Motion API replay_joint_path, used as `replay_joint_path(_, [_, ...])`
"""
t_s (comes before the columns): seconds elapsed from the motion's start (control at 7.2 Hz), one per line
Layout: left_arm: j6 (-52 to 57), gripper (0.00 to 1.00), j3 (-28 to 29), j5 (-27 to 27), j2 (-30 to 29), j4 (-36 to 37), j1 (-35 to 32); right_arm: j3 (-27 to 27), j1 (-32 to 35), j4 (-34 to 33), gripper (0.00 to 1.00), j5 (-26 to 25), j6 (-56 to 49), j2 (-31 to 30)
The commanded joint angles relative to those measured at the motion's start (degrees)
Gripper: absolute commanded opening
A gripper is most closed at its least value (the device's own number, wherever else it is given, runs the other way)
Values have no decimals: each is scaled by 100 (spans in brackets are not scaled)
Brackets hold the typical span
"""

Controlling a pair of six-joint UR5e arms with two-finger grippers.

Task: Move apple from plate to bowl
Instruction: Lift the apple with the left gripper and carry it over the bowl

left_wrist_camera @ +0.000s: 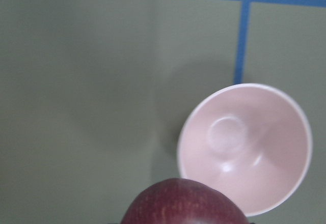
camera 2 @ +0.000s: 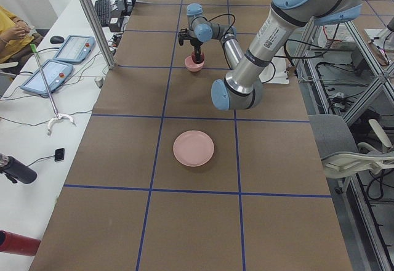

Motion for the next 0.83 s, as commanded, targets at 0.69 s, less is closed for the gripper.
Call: replay_joint_path(0.69, [-306, 58, 1209, 385, -379, -1213, 167, -24, 0, -7, 100, 0, 12, -6])
